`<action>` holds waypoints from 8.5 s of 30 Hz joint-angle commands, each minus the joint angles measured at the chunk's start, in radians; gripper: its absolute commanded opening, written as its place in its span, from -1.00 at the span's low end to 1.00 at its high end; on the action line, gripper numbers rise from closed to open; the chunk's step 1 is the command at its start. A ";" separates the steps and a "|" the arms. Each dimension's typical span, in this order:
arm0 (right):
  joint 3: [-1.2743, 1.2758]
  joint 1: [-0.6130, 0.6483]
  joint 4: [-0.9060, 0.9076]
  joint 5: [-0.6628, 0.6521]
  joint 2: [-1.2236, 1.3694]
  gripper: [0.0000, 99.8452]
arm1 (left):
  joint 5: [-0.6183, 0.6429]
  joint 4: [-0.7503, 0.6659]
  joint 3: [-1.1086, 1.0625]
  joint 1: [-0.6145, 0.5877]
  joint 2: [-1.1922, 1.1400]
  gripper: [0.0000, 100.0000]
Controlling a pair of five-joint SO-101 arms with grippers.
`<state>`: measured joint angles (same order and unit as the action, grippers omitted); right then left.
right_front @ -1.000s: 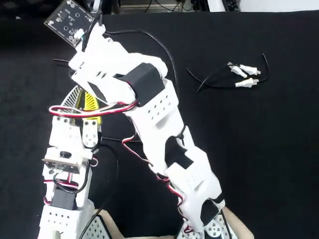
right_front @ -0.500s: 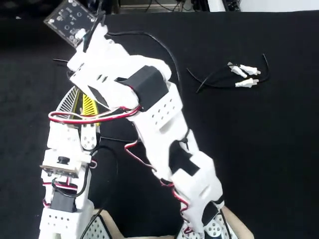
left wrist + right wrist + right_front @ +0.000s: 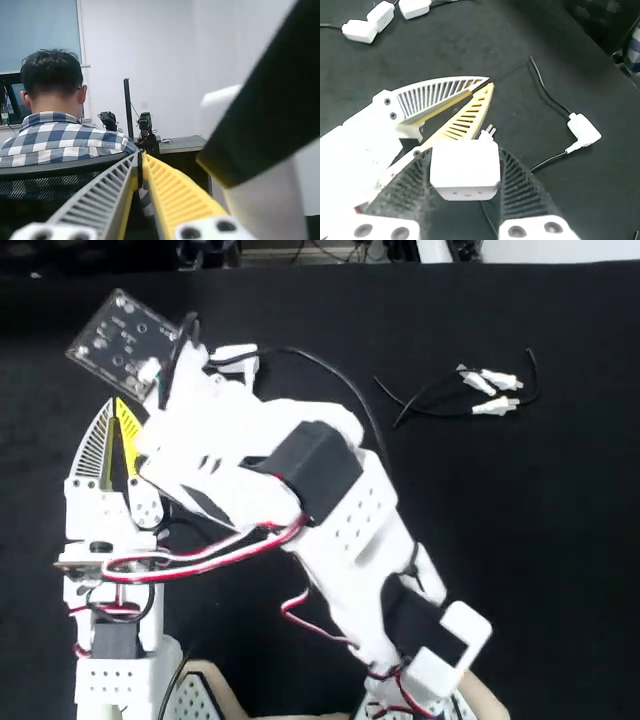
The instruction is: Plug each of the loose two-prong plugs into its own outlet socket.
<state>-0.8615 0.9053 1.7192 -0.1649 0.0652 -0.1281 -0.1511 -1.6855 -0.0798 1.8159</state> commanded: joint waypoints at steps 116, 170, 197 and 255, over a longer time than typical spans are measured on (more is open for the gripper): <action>2.143 -0.644 -1.697 -0.396 -0.409 -0.37 | 0.127 0.523 -0.016 -0.177 0.005 -0.93; 2.144 -0.778 -1.660 -0.186 -0.568 -0.07 | 0.183 0.980 1.032 -0.027 -1.482 -0.53; 2.147 -0.775 -1.660 -0.186 -0.568 -0.07 | 0.313 0.936 1.069 -0.122 -1.677 -0.53; 2.152 -0.756 -1.660 -0.186 -0.568 -0.07 | 0.367 0.689 1.101 -0.124 -1.861 -0.94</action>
<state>1.3357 0.1396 0.0575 -0.3598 -0.4733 0.2279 0.5669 -0.6406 -0.2148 -0.0621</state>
